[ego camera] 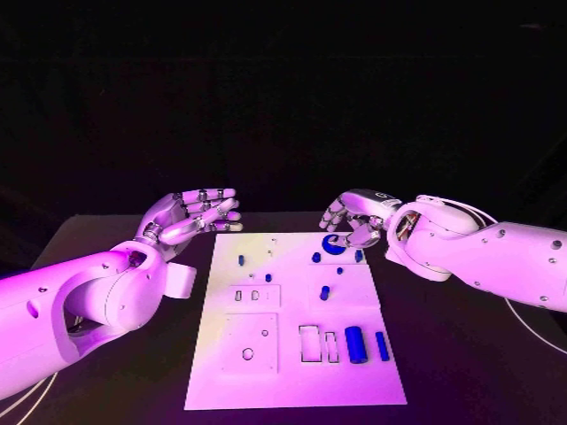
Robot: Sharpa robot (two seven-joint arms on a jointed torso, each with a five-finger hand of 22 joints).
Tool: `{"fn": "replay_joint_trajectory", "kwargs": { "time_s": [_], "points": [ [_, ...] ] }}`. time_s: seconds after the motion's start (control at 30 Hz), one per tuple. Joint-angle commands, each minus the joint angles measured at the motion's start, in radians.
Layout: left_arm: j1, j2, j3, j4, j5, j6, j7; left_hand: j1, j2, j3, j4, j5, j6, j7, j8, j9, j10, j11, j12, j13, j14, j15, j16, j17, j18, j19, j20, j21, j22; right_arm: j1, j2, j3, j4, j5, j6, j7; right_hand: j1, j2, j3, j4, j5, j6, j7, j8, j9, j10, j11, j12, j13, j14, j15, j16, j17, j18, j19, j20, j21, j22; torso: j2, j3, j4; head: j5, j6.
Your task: Assemble the parts on the task board
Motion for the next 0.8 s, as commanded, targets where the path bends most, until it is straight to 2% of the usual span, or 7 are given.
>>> {"fn": "replay_joint_trajectory", "kwargs": {
  "time_s": [0.03, 0.2, 0.4, 0.53, 0.8],
  "points": [
    [0.002, -0.004, 0.002, 0.010, -0.020, 0.036, 0.002, 0.010, -0.001, 0.002, -0.005, 0.001, 0.009, 0.036, 0.005, 0.002, 0.009, 0.002, -0.002, 0.002, 0.002, -0.005, 0.006, 0.003, 0.009, 0.008, 0.001, 0.008, 0.002, -0.008, 0.007, 0.000, 0.000, -0.131, 0.041, -0.074, 0.000, -0.011, 0.003, 0.009, -0.002, 0.001, -0.004, -0.003, 0.004, 0.007, -0.002, -0.002, 0.001, 0.040, 0.000, 0.042, 0.043, -0.018, 0.018, 0.002, 0.034, 0.047, 0.014, -0.0019, 0.0081, -0.005, 0.001],
    [0.002, -0.004, 0.002, 0.014, -0.021, 0.038, 0.001, 0.010, 0.000, 0.003, -0.005, 0.001, 0.009, 0.036, 0.006, 0.002, 0.010, 0.002, -0.002, 0.002, 0.002, -0.005, 0.007, 0.004, 0.009, 0.009, 0.001, 0.010, 0.003, -0.021, 0.019, 0.000, -0.010, -0.167, 0.046, -0.097, -0.003, -0.018, -0.001, 0.017, -0.004, -0.002, -0.005, -0.002, 0.008, -0.001, -0.003, -0.003, 0.001, 0.043, -0.001, 0.082, 0.083, -0.027, 0.037, 0.005, 0.068, 0.096, 0.020, -0.0025, 0.0133, -0.009, -0.002],
    [0.002, -0.003, 0.003, 0.007, -0.021, 0.040, 0.000, 0.010, 0.000, 0.003, -0.005, 0.001, 0.009, 0.036, 0.006, 0.002, 0.010, 0.002, -0.003, 0.002, 0.002, -0.005, 0.008, 0.005, 0.009, 0.009, 0.000, 0.011, 0.003, -0.035, 0.029, -0.001, -0.021, -0.191, 0.048, -0.111, -0.007, -0.026, -0.015, 0.024, -0.004, -0.002, -0.006, -0.001, 0.013, -0.017, -0.002, -0.004, 0.001, 0.040, -0.002, 0.097, 0.092, -0.028, 0.040, 0.010, 0.079, 0.110, 0.025, -0.0032, 0.0178, -0.010, -0.002],
    [0.002, -0.002, 0.003, 0.004, -0.021, 0.039, 0.001, 0.010, 0.000, 0.003, -0.005, 0.001, 0.009, 0.036, 0.006, 0.002, 0.010, 0.002, -0.003, 0.001, 0.002, -0.005, 0.009, 0.006, 0.009, 0.010, 0.000, 0.012, 0.004, -0.044, 0.038, -0.001, -0.031, -0.199, 0.045, -0.112, -0.006, -0.024, -0.021, 0.027, -0.002, 0.000, -0.006, 0.000, 0.015, -0.025, -0.001, -0.003, 0.002, 0.038, -0.001, 0.103, 0.096, -0.028, 0.040, 0.011, 0.081, 0.114, 0.030, -0.0053, 0.0212, -0.010, -0.003],
    [0.002, -0.002, 0.003, 0.004, -0.021, 0.039, 0.001, 0.006, 0.000, 0.003, -0.003, 0.000, 0.007, 0.037, 0.006, 0.002, 0.007, 0.003, -0.006, 0.001, 0.000, -0.005, 0.012, 0.010, 0.008, 0.010, 0.000, 0.016, 0.006, -0.051, 0.058, -0.001, -0.060, -0.200, 0.039, -0.105, -0.004, -0.016, -0.036, 0.035, 0.004, 0.007, -0.004, 0.005, 0.020, -0.043, 0.002, -0.002, 0.003, 0.033, 0.002, 0.107, 0.091, -0.025, 0.030, 0.015, 0.075, 0.105, 0.038, -0.0058, 0.0294, -0.015, 0.000]
  ]
}}
